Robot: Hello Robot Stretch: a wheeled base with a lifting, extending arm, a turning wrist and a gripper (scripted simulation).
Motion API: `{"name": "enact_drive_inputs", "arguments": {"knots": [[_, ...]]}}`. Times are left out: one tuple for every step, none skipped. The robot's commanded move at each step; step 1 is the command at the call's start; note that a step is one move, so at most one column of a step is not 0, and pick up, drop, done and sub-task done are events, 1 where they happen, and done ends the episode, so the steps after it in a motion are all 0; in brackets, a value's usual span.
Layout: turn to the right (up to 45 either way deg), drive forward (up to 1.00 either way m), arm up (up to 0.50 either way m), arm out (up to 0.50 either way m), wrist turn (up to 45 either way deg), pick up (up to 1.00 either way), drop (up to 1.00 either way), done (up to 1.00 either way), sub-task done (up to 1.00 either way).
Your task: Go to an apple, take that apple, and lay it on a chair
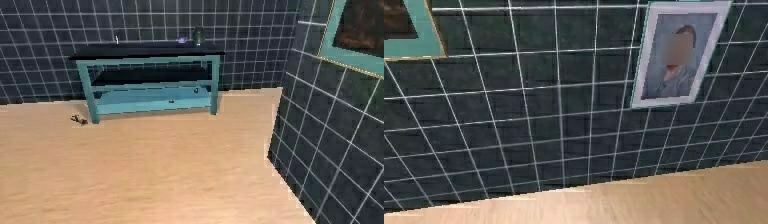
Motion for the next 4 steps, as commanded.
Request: {"name": "enact_drive_inputs", "arguments": {"knots": [[0.0, 1.0, 0.0, 0.0, 0.0, 0.0, 0.0, 0.0, 0.0], [0.0, 0.8, 0.0, 0.0, 0.0, 0.0, 0.0, 0.0, 0.0], [33.0, 0.0, 0.0, 0.0, 0.0, 0.0, 0.0, 0.0, 0.0], [0.0, 0.4, 0.0, 0.0, 0.0, 0.0, 0.0, 0.0, 0.0]]}}
